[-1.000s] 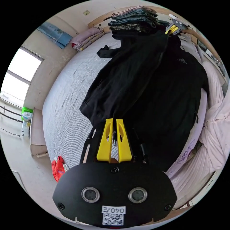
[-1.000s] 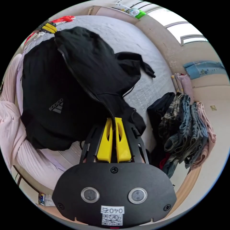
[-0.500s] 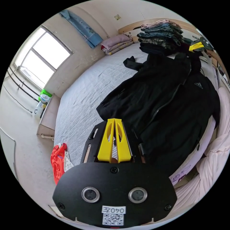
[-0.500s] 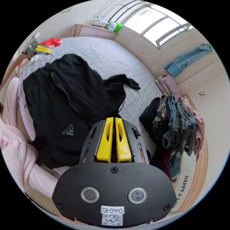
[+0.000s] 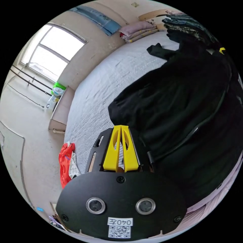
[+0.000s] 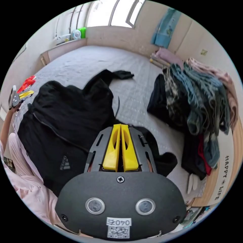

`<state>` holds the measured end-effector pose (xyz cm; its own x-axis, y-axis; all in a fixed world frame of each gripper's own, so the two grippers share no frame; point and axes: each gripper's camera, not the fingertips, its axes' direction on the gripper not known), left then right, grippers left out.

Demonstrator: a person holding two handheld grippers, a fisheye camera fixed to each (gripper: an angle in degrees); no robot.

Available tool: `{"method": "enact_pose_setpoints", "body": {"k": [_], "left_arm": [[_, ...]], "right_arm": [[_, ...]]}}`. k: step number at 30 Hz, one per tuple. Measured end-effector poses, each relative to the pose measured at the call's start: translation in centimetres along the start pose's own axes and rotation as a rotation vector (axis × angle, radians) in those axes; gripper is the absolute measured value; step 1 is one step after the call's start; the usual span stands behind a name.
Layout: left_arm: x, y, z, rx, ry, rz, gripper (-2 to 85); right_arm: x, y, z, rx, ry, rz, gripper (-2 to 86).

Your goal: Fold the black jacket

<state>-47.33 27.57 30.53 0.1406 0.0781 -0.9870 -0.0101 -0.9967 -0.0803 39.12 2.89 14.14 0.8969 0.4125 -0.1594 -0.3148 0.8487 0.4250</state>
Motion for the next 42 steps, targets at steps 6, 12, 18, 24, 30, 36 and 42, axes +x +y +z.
{"method": "enact_pose_setpoints", "body": {"k": [6,12,18,24,30,36,42], "left_arm": [[1.1,-4.3,2.8,-0.011,-0.010,-0.041,-0.9],[3.6,-3.6,9.3,-0.100,-0.096,-0.041,-0.9],[1.1,-1.5,3.4,-0.066,-0.018,-0.094,-0.9],[3.1,6.7,-4.2,-0.042,0.097,0.025,-0.9],[1.8,10.9,-5.8,-0.143,-0.029,-0.026,-0.8],[-4.0,21.2,-12.2,-0.159,0.295,-0.344,2.0],[-5.0,28.1,-9.2,-0.268,0.538,-0.612,3.5]], "right_arm": [[-4.6,-7.3,3.3,0.072,-0.169,-0.080,-1.0],[-1.7,-6.8,15.1,-0.127,-0.074,0.099,-1.0],[-1.6,-6.7,10.1,-0.205,-0.079,0.041,-1.0],[-8.7,3.3,3.7,-0.158,0.179,-0.219,-1.0],[-4.9,7.9,4.9,-0.267,0.133,-0.028,-0.9],[-11.3,13.3,-6.6,-0.018,0.169,-0.159,-1.0],[-17.9,17.2,-7.6,0.013,-0.080,-0.258,-1.0]]}}
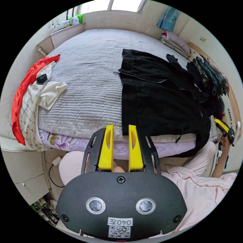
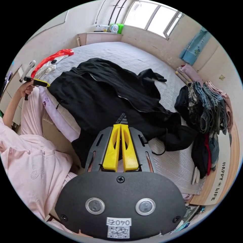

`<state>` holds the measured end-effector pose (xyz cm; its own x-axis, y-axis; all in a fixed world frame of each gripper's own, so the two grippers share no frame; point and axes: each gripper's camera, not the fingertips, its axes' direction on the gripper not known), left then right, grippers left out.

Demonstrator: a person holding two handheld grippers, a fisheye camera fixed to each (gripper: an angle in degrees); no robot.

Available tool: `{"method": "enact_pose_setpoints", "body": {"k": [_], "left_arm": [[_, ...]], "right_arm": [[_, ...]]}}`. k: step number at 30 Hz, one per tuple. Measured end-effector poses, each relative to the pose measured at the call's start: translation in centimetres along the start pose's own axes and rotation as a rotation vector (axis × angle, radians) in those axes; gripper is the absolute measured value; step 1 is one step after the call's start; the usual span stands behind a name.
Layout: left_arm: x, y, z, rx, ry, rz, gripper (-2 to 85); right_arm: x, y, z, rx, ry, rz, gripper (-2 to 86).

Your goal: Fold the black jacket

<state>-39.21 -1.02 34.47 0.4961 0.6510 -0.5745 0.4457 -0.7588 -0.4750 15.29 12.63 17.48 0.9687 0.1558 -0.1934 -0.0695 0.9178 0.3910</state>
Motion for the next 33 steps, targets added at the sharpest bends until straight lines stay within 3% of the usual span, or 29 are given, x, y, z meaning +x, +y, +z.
{"method": "enact_pose_setpoints", "body": {"k": [6,13,17,20,23,26,27,28,33], "left_arm": [[0.4,0.3,1.1,-0.047,0.042,0.059,0.4],[1.3,1.0,0.6,0.001,-0.008,0.202,-0.9],[-0.1,1.9,-3.9,0.159,-0.079,0.161,-0.8],[-0.7,1.3,-1.7,0.024,-0.115,0.191,-0.8],[1.8,0.8,1.3,-0.079,-0.286,0.233,-0.1],[5.2,1.5,-0.9,0.081,-0.618,0.215,-0.7],[7.0,2.1,-1.9,0.151,-0.656,0.262,-0.7],[8.1,2.5,-2.2,0.170,-0.632,0.300,-0.8],[19.1,5.8,0.1,-0.002,0.036,0.815,-0.7]], "right_arm": [[-1.2,1.1,2.1,-0.089,0.057,0.025,-1.0],[1.3,1.6,3.4,-0.055,-0.243,0.114,-1.0],[0.2,0.9,3.5,-0.073,-0.300,0.060,-1.0],[-1.0,1.1,4.8,-0.159,-0.217,-0.001,-0.9],[0.8,2.1,4.6,-0.164,-0.198,0.038,-0.6],[4.6,4.0,1.4,-0.110,-0.213,0.131,0.5],[5.3,4.4,0.9,-0.112,-0.217,0.142,2.0],[6.3,5.1,0.3,-0.133,-0.245,0.142,5.1],[6.3,6.5,1.3,-0.317,-0.456,0.042,8.2]]}}
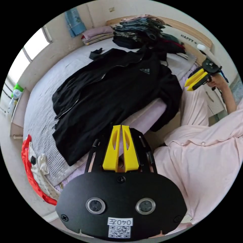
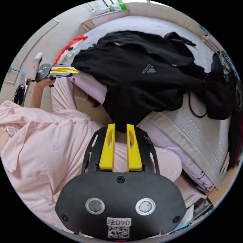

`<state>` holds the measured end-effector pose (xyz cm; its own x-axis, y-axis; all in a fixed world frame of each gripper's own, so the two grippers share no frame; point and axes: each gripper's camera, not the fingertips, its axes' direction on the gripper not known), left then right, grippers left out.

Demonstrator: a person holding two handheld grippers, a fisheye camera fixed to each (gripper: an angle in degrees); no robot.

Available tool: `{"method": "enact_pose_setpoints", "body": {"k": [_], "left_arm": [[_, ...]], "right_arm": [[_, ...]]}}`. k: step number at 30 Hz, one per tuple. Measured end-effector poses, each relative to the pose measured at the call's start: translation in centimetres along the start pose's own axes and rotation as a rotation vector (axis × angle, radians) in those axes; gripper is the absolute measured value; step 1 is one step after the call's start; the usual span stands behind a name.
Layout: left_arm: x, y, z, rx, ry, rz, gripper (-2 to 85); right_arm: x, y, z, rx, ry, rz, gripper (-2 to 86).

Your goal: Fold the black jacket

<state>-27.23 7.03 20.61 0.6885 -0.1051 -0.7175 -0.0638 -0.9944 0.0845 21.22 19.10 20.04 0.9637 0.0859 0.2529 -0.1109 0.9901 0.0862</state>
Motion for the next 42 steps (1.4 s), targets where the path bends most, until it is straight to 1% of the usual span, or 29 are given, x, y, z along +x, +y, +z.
{"method": "enact_pose_setpoints", "body": {"k": [2,3,4,6,9,10,11,12,14,15,17,19,21,22,23,24,25,26,27,28,29,30,33,35,36,38,39,41,42], "left_arm": [[3.1,-1.5,2.1,-0.018,0.156,0.121,0.0],[4.9,-2.5,3.6,-0.047,0.219,0.179,0.9],[5.7,-2.9,4.3,-0.059,0.240,0.202,1.5],[7.7,-4.2,6.5,-0.098,0.281,0.252,2.1],[8.0,-5.1,7.6,-0.106,0.254,0.268,1.7],[7.8,-5.2,7.5,-0.100,0.236,0.263,1.5],[7.1,-5.4,6.8,-0.064,0.181,0.245,0.8],[6.1,-5.4,5.6,0.006,0.113,0.223,0.1],[4.7,-5.7,3.6,0.129,0.040,0.200,-0.6],[3.8,-6.3,2.8,0.184,0.035,0.207,-0.8],[2.7,-7.6,2.6,0.234,0.063,0.224,-0.8],[1.5,-9.2,3.8,0.232,0.105,0.224,-0.8],[-0.2,-10.9,6.5,0.152,0.177,0.233,-0.9],[-0.7,-11.1,7.1,0.141,0.210,0.220,-0.9],[-2.2,-11.4,7.7,0.136,0.292,0.175,-0.9],[-4.3,-11.5,7.8,0.167,0.379,0.095,-0.9],[-5.7,-11.5,7.8,0.186,0.429,0.039,-0.9],[-9.1,-11.5,8.1,0.204,0.543,-0.107,-0.9],[-12.4,-11.4,9.3,0.187,0.675,-0.249,-0.9],[-13.9,-11.3,10.1,0.174,0.736,-0.307,-1.0],[-16.2,-10.8,11.7,0.157,0.825,-0.403,-1.0],[-17.6,-10.2,12.9,0.146,0.866,-0.458,-1.0],[-18.4,-9.0,13.9,0.162,0.845,-0.445,-0.9],[-19.1,-8.6,14.2,0.184,0.855,-0.468,-0.9],[-19.6,-8.6,14.5,0.183,0.866,-0.474,-0.9],[-20.2,-8.6,14.9,0.183,0.880,-0.486,-0.9],[-20.5,-8.6,15.0,0.186,0.880,-0.483,-0.9],[-20.7,-8.5,15.1,0.192,0.877,-0.479,-0.9],[-20.9,-8.4,15.2,0.192,0.877,-0.481,-0.9]], "right_arm": [[-0.2,-0.2,2.6,-0.126,0.040,0.019,13.5],[-0.1,-0.2,3.2,-0.154,0.043,0.031,15.4],[0.2,-0.3,4.5,-0.205,0.027,0.052,19.1],[0.9,-0.8,5.9,-0.240,-0.010,0.098,19.1],[3.0,-2.1,7.0,-0.187,-0.071,0.182,13.1],[3.9,-2.4,7.3,-0.167,-0.092,0.205,7.6],[4.4,-2.6,7.3,-0.182,-0.081,0.192,0.5],[4.4,-2.6,7.1,-0.187,-0.069,0.165,0.2],[3.8,-2.1,4.7,-0.210,-0.089,0.000,-0.6],[3.8,-2.1,3.8,-0.208,-0.098,-0.030,-0.7],[4.3,-2.0,-0.5,-0.173,-0.176,-0.142,-0.9],[5.4,-2.3,-4.6,-0.107,-0.266,-0.221,-0.9],[7.2,-2.9,-8.9,-0.016,-0.376,-0.305,-0.8],[9.4,-3.8,-12.1,0.109,-0.479,-0.327,-0.7],[12.9,-5.4,-14.5,0.232,-0.620,-0.285,-0.4],[15.1,-6.4,-15.1,0.282,-0.683,-0.234,-0.2],[20.0,-8.5,-15.2,0.372,-0.801,-0.063,0.7],[25.5,-10.1,-13.3,0.436,-0.974,0.190,2.4],[28.1,-10.5,-11.8,0.445,-1.077,0.325,3.7],[31.8,-10.9,-9.1,0.472,-1.211,0.460,5.4],[33.8,-10.7,-7.9,0.499,-1.206,0.494,6.2],[34.3,-10.3,-7.8,0.506,-1.177,0.518,6.1],[33.4,-6.3,-9.9,0.582,-1.022,0.425,6.2],[31.0,-1.7,-11.9,0.611,-0.831,0.375,8.2],[30.2,-0.6,-12.4,0.603,-0.776,0.360,9.2],[26.0,2.1,-13.0,0.504,-0.592,0.298,12.9],[24.9,2.2,-12.8,0.466,-0.561,0.273,13.3],[21.1,1.2,-10.3,0.291,-0.469,0.205,14.2],[20.4,0.7,-9.4,0.257,-0.453,0.191,14.3]]}}
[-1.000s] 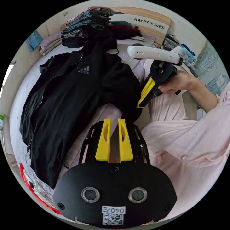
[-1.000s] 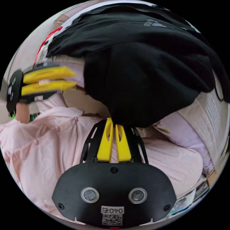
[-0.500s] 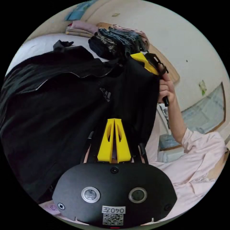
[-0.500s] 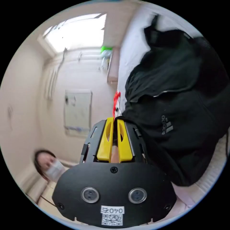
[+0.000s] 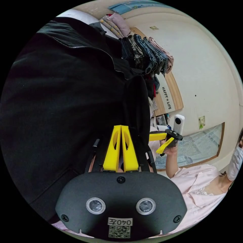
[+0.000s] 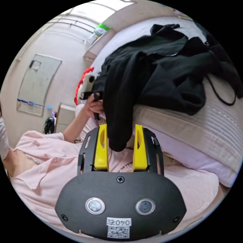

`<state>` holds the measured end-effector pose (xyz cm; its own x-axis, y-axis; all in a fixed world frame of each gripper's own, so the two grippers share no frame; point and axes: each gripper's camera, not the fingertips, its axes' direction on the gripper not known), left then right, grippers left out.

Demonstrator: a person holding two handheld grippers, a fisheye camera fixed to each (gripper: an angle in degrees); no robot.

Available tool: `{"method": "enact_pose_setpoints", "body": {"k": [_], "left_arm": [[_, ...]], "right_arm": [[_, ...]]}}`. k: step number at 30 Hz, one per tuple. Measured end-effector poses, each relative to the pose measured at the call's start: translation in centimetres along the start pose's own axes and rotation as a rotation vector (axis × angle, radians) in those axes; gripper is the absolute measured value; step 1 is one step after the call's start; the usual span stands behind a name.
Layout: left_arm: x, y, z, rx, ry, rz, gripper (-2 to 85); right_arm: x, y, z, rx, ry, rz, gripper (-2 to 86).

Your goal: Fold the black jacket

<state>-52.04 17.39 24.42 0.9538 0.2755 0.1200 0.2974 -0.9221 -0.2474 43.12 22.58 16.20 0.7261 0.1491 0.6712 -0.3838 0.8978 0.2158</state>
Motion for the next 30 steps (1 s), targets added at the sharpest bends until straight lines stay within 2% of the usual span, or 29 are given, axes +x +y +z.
{"method": "enact_pose_setpoints", "body": {"k": [1,3,4,7,9,11,13,15,17,18,20,24,26,30], "left_arm": [[-0.1,0.0,0.0,0.000,0.000,0.000,-0.9],[-0.3,0.0,-0.1,-0.001,-0.006,0.002,-0.9],[-0.3,0.0,-0.1,-0.002,-0.008,0.004,-0.9],[-0.2,0.3,-0.1,-0.002,-0.018,0.029,-1.0],[1.1,1.0,0.2,-0.011,-0.066,0.127,-1.0],[2.8,1.9,1.1,-0.068,-0.092,0.247,-1.0],[4.3,3.3,2.2,-0.118,-0.117,0.342,-1.1],[5.1,5.0,1.6,-0.028,-0.128,0.388,-1.0],[4.2,5.4,1.0,0.004,-0.072,0.328,-1.0],[3.1,5.6,0.7,0.030,-0.016,0.257,-1.0],[1.8,6.2,0.8,0.031,0.031,0.190,-1.0],[1.6,8.9,1.4,0.023,-0.031,0.180,-1.1],[1.9,9.9,1.1,0.036,-0.040,0.178,-1.1],[4.3,11.2,0.8,0.108,-0.148,0.213,-0.4]], "right_arm": [[-0.2,-0.6,2.4,-0.056,0.024,-0.003,13.4],[-0.4,-1.5,4.1,-0.093,0.102,0.011,4.6],[-1.5,-1.9,3.6,-0.122,0.097,-0.061,0.1],[-5.3,-1.9,-0.8,-0.157,-0.274,-0.274,-0.7],[-7.7,-2.0,-5.6,-0.070,-0.444,-0.393,-0.8],[-9.6,-3.8,-12.3,0.119,-0.647,-0.522,-0.8],[-10.2,-7.0,-15.5,0.243,-0.701,-0.554,-0.6],[-10.8,-11.9,-16.0,0.283,-0.528,-0.517,-0.2],[-8.1,-20.0,-13.8,0.344,-0.328,-0.240,2.8],[-7.1,-21.9,-12.8,0.334,-0.288,-0.161,4.0],[-4.1,-27.0,-8.8,0.170,-0.169,-0.034,9.3],[-4.0,-24.0,-8.2,0.183,-0.086,-0.125,11.4],[-4.3,-19.2,-7.6,0.168,0.062,-0.204,11.7],[-3.9,-13.2,-3.9,-0.005,0.300,-0.268,11.8]]}}
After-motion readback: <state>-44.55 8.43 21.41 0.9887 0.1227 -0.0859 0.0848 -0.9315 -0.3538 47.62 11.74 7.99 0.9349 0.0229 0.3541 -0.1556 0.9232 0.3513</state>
